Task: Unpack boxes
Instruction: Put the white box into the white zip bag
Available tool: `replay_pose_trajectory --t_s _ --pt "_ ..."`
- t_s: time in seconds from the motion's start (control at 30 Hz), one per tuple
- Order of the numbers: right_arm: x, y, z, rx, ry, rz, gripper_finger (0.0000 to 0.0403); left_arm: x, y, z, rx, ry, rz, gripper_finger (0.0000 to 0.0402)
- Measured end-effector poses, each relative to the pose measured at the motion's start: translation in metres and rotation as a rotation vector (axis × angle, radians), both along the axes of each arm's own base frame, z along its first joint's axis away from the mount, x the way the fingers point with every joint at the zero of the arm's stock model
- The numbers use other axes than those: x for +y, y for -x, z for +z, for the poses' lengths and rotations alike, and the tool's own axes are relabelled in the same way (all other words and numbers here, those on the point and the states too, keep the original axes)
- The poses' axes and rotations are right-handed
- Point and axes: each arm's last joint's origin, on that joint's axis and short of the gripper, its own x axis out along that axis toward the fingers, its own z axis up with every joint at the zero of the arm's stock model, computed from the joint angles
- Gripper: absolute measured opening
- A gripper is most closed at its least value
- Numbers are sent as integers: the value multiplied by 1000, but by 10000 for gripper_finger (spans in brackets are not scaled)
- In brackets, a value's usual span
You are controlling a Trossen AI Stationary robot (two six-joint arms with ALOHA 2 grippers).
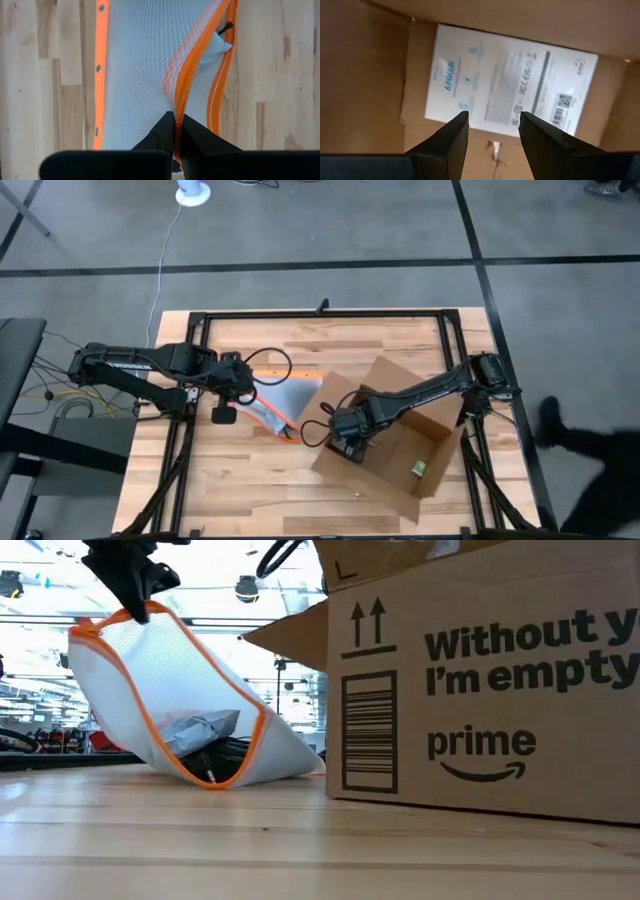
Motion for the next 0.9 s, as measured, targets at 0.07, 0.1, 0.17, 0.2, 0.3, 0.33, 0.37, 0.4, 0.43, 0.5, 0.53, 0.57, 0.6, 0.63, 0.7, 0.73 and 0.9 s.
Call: replay_pose_trajectory --t_s 0.07,0.1,0.17,0.2,0.3,0.33,0.37,0.4,0.43,0.5,0.53,0.57,0.6,0.63,0.7,0.73,0.9 --pt "1 -2 0 -21 -5 1 159 0 1 0 12 1 5 0" --pt "1 -3 1 -36 -9 2 159 0 1 0 12 2 9 0" --pt "1 -5 1 -56 -14 1 159 0 1 0 12 3 12 0" --pt "1 -6 1 -63 -16 1 159 0 1 0 13 3 13 0" --pt "2 -8 2 -89 -21 3 159 0 1 0 12 5 17 0" --pt "2 -9 2 -97 -22 4 159 0 1 0 12 5 18 0" --pt "2 -10 2 -107 -21 16 159 0 1 0 12 5 18 0" --pt "3 -11 1 -126 -21 31 159 0 1 -1 12 5 17 0" --pt "3 -12 -2 -146 -21 48 159 0 1 0 12 5 16 0" --pt "3 -11 -8 -158 -14 77 159 0 1 0 10 4 13 0" --pt "2 -10 -12 -149 -8 90 159 0 1 0 10 4 13 0" --pt "3 -7 -15 -139 0 98 159 0 1 0 10 4 14 0" --pt "3 -5 -18 -133 6 101 159 0 1 0 10 5 17 0" --pt "2 -2 -21 -122 10 101 159 0 1 0 10 6 18 0" --pt "0 3 -23 -75 15 80 159 0 1 0 10 7 22 0" --pt "0 3 -23 -69 16 76 159 0 1 0 9 7 23 0" --pt "0 0 -21 -86 8 72 159 0 1 -1 9 7 23 0"
